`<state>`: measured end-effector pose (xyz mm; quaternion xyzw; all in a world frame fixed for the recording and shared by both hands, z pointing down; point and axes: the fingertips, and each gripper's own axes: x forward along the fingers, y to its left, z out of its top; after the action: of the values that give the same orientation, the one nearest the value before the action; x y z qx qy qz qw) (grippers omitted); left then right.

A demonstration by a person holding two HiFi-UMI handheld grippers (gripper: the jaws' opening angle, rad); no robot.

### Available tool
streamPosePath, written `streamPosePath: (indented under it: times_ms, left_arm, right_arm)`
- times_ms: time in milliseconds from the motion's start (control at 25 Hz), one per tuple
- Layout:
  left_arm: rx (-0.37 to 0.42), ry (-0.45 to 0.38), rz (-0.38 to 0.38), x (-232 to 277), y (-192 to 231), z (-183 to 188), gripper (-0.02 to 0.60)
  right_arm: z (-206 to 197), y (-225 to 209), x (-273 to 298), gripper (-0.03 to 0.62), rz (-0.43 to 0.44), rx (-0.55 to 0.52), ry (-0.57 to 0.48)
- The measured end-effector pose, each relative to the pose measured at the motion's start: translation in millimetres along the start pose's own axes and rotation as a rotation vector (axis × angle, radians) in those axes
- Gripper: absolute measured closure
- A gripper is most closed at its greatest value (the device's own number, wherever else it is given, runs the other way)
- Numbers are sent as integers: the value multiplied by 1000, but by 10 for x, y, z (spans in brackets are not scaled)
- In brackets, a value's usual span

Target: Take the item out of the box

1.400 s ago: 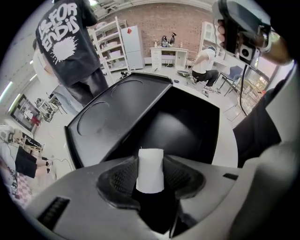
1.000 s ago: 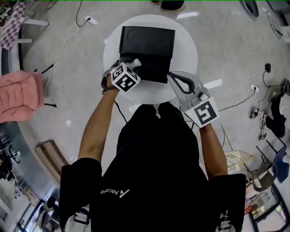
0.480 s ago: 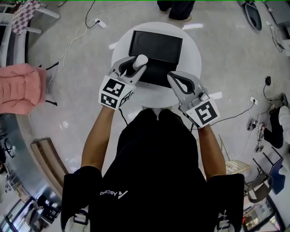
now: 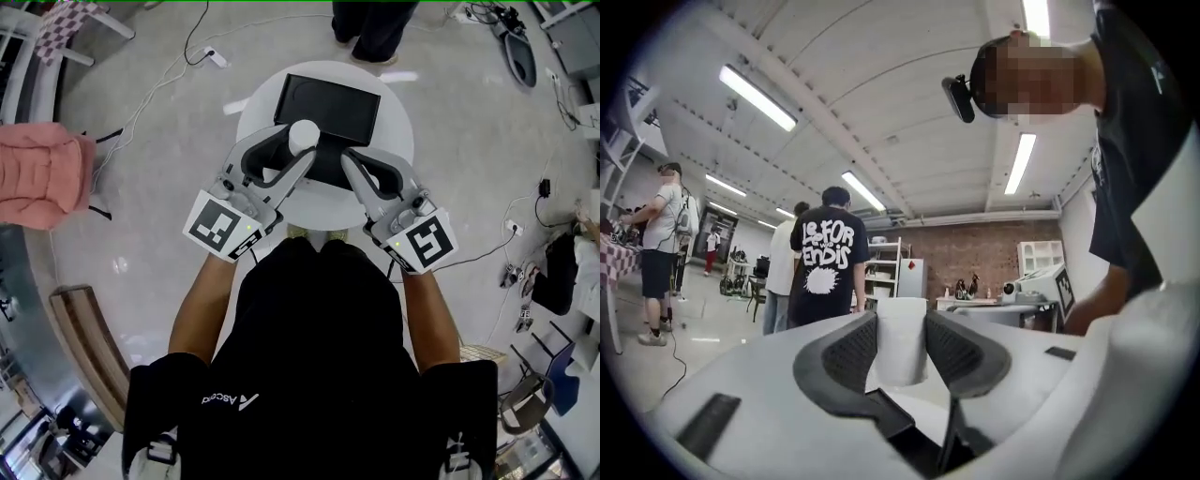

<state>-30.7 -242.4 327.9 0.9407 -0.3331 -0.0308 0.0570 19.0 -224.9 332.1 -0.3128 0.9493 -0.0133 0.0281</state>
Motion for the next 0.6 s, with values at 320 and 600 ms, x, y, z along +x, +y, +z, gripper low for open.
streamPosePath:
  times_ms: [320, 600]
  left_arm:
    - [50, -110, -17, -146, -217, 367, 420]
    - [70, -128, -26, -163, -292, 464, 420]
  right_arm:
    - [230, 155, -49, 594, 6, -8, -50]
    - [342, 185, -120, 594, -4, -21, -78]
